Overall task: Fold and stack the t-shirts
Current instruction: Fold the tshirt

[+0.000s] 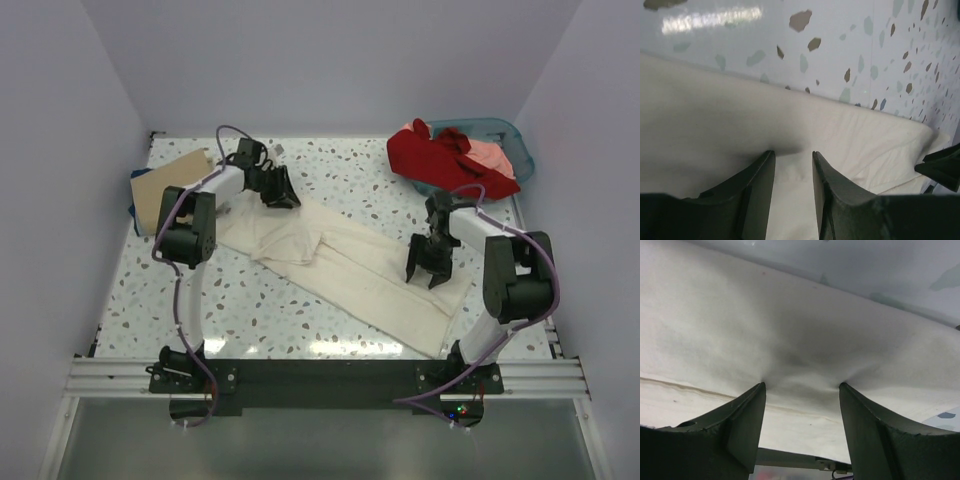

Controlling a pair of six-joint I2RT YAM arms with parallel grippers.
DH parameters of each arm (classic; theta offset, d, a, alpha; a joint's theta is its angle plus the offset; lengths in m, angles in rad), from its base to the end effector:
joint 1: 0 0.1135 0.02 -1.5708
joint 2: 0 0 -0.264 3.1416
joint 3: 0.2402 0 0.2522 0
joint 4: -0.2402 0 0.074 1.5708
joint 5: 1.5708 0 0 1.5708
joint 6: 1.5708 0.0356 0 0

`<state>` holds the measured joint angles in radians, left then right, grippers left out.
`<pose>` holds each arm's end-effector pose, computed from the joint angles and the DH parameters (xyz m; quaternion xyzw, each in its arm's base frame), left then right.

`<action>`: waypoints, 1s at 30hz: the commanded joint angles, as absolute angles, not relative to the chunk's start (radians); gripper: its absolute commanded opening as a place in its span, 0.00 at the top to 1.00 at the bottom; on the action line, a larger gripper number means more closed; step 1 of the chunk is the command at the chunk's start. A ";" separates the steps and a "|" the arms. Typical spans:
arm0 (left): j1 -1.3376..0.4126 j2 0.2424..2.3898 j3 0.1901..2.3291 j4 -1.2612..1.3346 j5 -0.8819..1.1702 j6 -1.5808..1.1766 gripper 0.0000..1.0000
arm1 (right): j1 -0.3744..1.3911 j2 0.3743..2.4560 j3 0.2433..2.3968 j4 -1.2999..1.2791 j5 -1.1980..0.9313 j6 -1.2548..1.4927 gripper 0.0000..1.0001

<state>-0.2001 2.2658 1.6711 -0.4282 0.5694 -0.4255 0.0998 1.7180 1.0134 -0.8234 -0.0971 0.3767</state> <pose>0.4664 -0.1142 0.1400 -0.0284 0.9266 -0.3372 0.1638 0.2871 0.0322 0.1524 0.1368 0.9892 0.0522 0.0093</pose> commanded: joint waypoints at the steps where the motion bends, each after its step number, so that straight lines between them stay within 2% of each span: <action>1: -0.218 2.394 1.806 -0.434 0.475 -0.335 0.58 | 0.161 1.715 0.962 -0.801 -0.124 0.445 0.36; 8: -0.258 2.474 1.950 -0.391 0.526 -0.336 0.56 | 0.302 1.700 0.940 -0.814 -0.126 0.520 0.36; 13: -0.271 2.431 1.983 -0.312 0.535 -0.386 0.53 | 0.322 1.648 0.978 -0.862 -0.120 0.523 0.36; 20: -0.273 2.370 2.187 -0.462 0.526 -0.471 0.50 | 0.324 1.626 1.086 -1.018 -0.048 0.400 0.36; 24: -0.272 2.222 1.969 -0.482 0.499 -0.485 0.50 | 0.324 1.621 1.078 -1.058 -0.029 0.364 0.39; 30: -0.272 2.100 1.674 -0.446 0.534 -0.489 0.49 | 0.324 1.623 0.991 -1.023 -0.066 0.393 0.50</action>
